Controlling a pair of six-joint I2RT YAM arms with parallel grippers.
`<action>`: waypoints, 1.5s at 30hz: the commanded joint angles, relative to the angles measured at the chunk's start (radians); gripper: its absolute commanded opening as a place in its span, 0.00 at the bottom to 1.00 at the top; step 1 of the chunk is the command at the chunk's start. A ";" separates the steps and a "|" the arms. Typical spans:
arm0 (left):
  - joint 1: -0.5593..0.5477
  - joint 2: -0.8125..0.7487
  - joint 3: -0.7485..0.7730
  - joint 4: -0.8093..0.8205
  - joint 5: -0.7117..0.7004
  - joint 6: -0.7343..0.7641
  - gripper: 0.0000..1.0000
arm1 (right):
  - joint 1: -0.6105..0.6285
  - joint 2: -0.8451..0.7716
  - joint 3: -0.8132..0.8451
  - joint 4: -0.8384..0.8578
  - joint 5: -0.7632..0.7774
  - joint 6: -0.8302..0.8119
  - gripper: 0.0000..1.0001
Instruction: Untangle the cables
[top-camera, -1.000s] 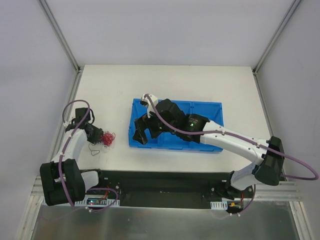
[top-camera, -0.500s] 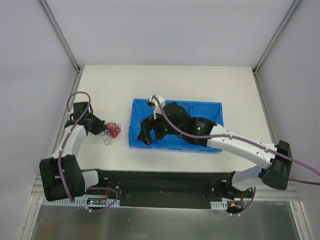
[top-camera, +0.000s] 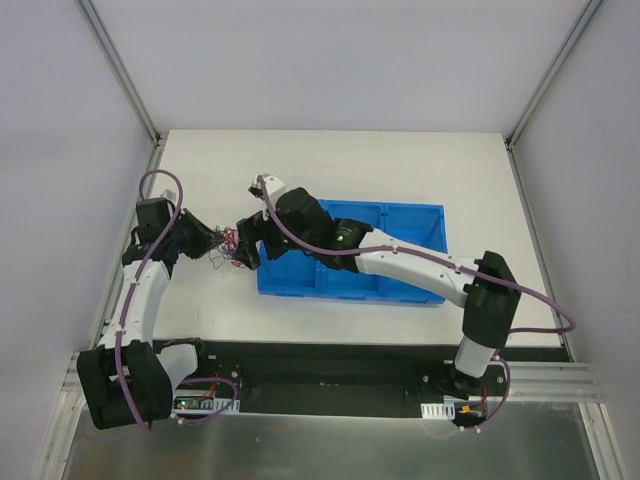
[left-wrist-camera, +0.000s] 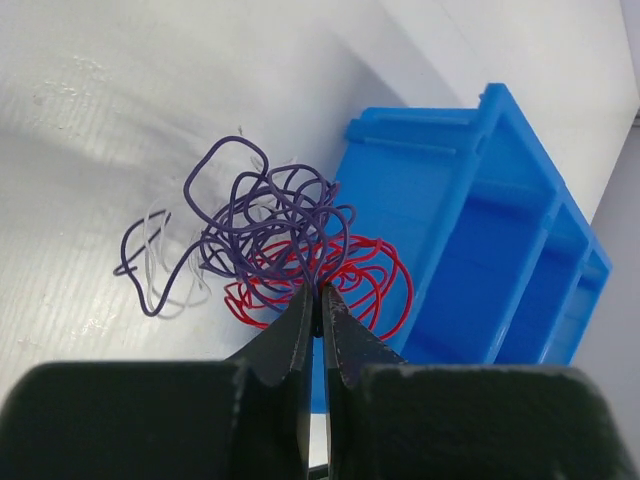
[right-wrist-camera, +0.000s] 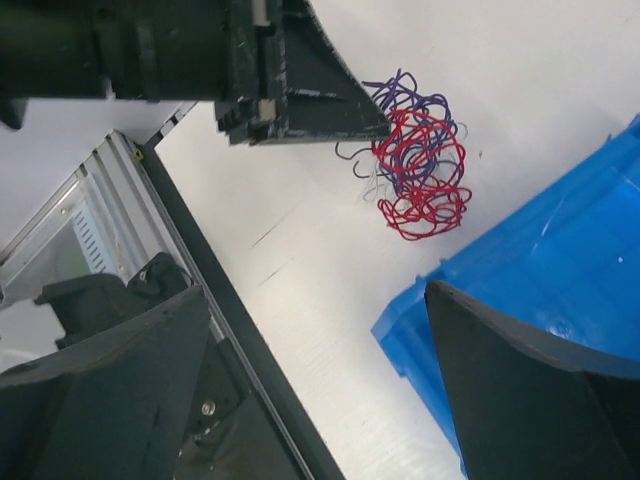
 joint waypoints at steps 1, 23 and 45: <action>0.011 -0.053 0.033 0.021 0.067 0.048 0.00 | -0.038 0.080 0.095 0.090 -0.028 0.028 0.86; 0.011 -0.137 -0.019 0.021 0.150 0.043 0.00 | -0.145 0.301 0.109 0.355 -0.233 0.591 0.51; 0.011 -0.097 -0.036 0.053 0.148 0.053 0.00 | -0.105 0.119 -0.092 0.366 -0.107 0.490 0.69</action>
